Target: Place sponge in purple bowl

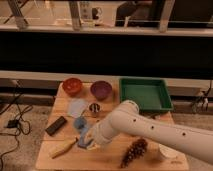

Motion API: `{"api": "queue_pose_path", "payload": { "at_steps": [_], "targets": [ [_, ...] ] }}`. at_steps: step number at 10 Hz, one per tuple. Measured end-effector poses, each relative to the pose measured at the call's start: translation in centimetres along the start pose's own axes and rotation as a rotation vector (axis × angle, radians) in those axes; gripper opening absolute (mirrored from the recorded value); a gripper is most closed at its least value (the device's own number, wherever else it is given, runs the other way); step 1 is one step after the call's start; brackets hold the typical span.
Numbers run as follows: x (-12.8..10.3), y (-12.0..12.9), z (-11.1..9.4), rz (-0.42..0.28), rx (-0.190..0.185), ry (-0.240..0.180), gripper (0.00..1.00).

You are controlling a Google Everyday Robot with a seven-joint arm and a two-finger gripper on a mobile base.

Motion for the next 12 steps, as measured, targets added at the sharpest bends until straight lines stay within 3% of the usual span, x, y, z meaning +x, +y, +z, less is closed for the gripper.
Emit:
{"api": "queue_pose_path", "payload": {
  "at_steps": [4, 9, 12],
  "targets": [
    [0.3, -0.3, 0.4, 0.006, 0.009, -0.005, 0.00],
    [-0.2, -6.7, 1.7, -0.046, 0.058, -0.018, 0.00],
    [-1.1, -9.3, -0.5, -0.096, 0.076, 0.019, 0.00]
  ]
}}
